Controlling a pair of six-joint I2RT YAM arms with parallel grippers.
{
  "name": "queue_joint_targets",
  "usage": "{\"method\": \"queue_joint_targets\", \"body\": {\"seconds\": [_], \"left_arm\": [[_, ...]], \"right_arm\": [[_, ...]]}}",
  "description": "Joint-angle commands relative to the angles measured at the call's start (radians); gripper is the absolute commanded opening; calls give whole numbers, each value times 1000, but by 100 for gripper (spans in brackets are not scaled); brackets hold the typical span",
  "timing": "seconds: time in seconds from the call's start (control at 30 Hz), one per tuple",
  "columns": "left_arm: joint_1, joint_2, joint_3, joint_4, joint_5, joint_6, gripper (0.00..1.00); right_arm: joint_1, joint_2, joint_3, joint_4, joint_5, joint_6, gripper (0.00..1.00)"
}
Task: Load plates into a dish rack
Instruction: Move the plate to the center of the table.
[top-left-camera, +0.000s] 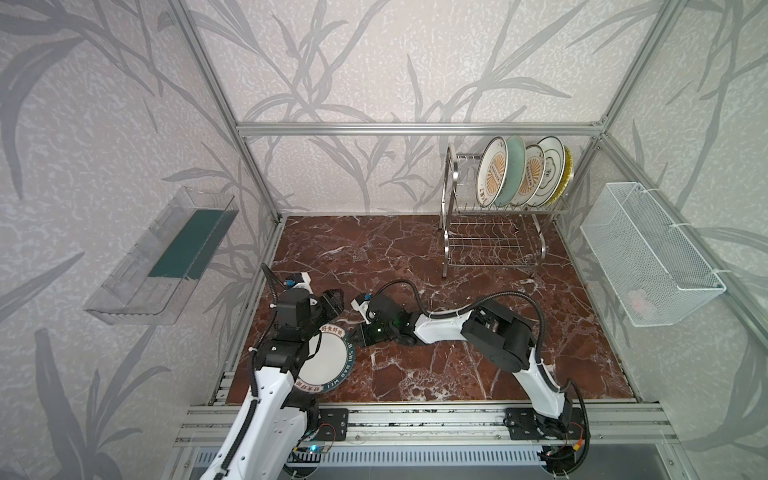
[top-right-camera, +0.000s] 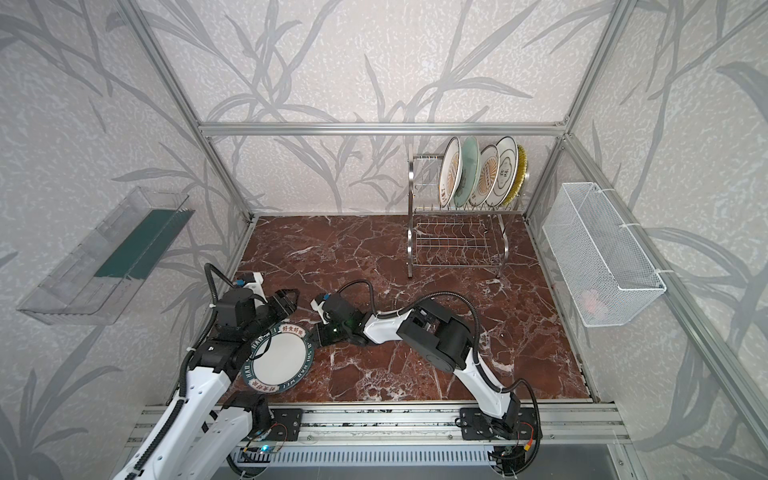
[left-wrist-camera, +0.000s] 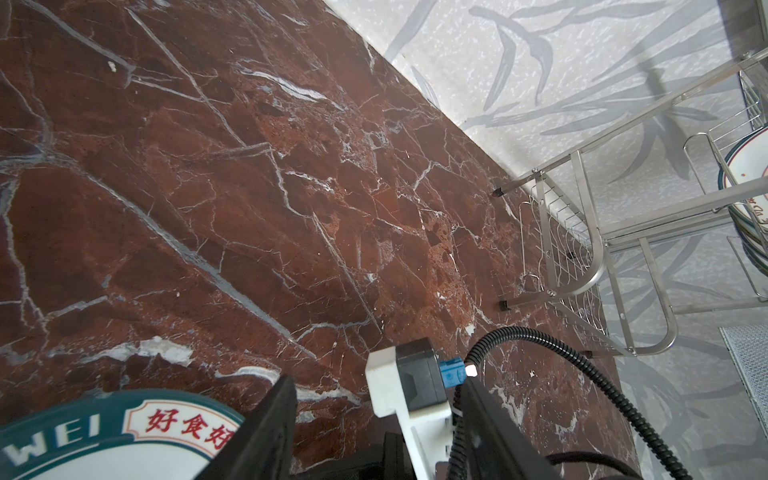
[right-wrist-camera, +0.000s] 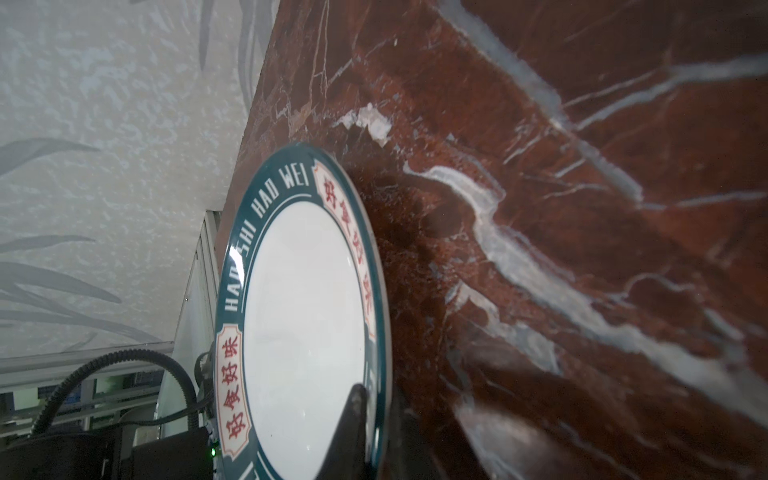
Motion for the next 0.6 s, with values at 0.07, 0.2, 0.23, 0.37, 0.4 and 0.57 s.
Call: {"method": "queue_joint_targets", "body": {"seconds": [0.07, 0.2, 0.23, 0.37, 0.4, 0.57], "left_arm": [[5, -1, 2, 19, 7, 9, 61], [6, 0, 3, 19, 9, 11, 61], [6, 0, 4, 19, 7, 12, 62], [6, -1, 6, 15, 8, 12, 62], [6, -2, 7, 14, 8, 12, 62], [6, 1, 8, 12, 6, 15, 62]], "right_arm": [[3, 24, 33, -28, 4, -11, 12], [3, 23, 37, -28, 4, -10, 10], [2, 23, 37, -30, 4, -9, 9], [-16, 6, 24, -23, 22, -8, 5], [-24, -1, 18, -17, 27, -9, 4], [-79, -37, -22, 0, 47, -14, 3]]}}
